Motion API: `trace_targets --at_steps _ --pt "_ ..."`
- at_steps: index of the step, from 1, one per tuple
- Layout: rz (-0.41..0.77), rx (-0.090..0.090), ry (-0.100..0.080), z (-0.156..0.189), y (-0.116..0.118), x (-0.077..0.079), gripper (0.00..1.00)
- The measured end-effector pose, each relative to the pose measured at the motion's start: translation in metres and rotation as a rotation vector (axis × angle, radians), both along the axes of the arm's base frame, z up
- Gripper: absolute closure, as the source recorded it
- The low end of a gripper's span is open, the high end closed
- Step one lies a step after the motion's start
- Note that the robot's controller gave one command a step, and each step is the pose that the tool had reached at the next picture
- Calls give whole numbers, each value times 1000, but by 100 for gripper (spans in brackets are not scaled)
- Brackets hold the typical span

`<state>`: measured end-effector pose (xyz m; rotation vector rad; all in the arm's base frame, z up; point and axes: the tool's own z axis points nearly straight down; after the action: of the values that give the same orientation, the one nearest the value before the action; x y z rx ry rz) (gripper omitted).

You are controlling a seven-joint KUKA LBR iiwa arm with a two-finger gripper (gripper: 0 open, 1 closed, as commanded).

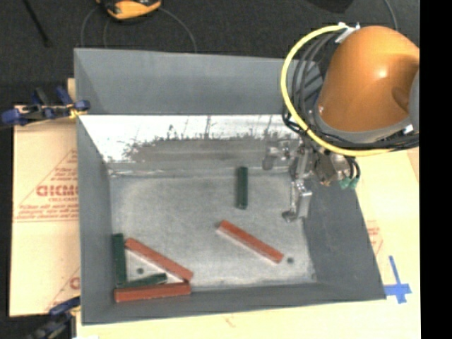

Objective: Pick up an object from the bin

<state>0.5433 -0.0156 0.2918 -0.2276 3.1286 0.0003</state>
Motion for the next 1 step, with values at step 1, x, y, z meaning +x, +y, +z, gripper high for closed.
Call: trace_targets --at_steps 1 --pt "5 0 -6 -55 2 -4 0"
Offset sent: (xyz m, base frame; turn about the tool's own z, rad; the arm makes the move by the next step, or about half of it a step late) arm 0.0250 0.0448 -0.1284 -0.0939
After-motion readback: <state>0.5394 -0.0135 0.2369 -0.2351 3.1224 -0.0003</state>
